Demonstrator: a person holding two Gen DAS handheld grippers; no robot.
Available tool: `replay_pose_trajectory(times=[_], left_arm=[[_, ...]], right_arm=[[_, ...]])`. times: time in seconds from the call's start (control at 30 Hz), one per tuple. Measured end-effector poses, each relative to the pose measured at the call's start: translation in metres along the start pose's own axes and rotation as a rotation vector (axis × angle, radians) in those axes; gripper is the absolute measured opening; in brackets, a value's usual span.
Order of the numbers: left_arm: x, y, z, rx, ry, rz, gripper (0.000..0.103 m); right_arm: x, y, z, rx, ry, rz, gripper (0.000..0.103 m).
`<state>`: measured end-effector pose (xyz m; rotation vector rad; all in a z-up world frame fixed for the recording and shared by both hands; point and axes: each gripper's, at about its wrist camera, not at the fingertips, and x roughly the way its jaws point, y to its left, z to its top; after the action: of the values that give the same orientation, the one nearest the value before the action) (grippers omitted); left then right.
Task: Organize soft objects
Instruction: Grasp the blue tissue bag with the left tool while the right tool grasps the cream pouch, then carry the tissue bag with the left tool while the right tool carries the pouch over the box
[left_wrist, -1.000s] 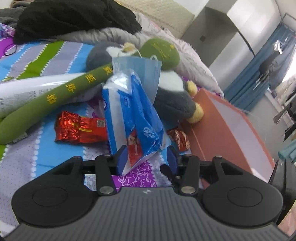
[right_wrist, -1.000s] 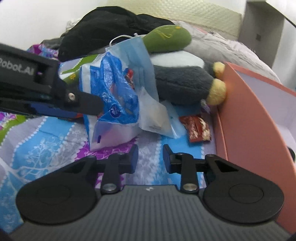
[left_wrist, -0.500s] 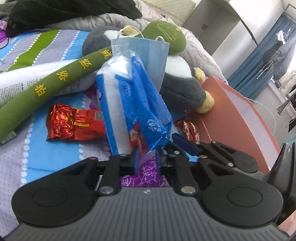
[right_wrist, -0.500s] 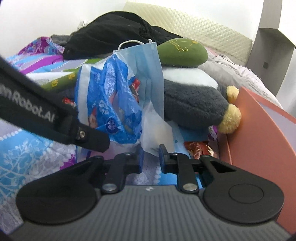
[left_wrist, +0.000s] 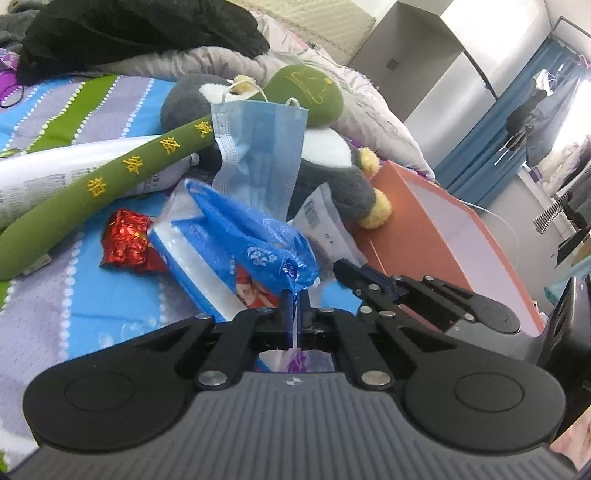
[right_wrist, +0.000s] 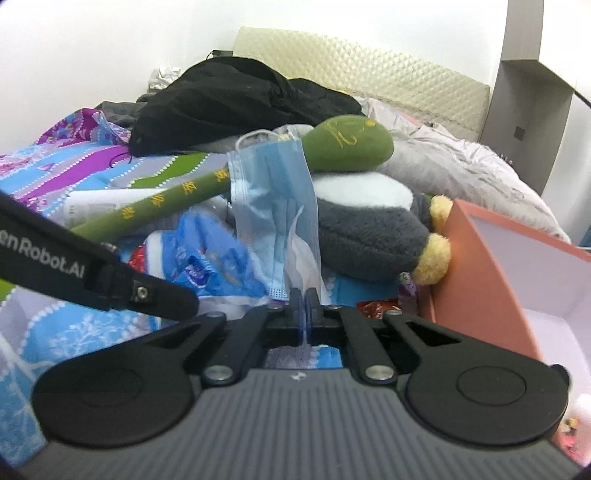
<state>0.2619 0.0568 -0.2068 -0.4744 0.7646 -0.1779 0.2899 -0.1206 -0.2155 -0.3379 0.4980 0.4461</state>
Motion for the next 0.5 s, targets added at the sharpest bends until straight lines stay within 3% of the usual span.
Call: replay_pose_trajectory(times=[0.23, 0.5], left_arm=[[-0.044, 0.002, -0.026, -0.017, 0.005, -0.015, 0.002], [-0.083, 0.002, -0.059, -0.020, 0.053, -0.002, 0.002]], right_arm=[[-0.042, 0.013, -0.007, -0.045, 0.005, -0.018, 0.005], [-0.079, 0.031, -0.025, -0.079, 0.078, 0.001, 0.004]])
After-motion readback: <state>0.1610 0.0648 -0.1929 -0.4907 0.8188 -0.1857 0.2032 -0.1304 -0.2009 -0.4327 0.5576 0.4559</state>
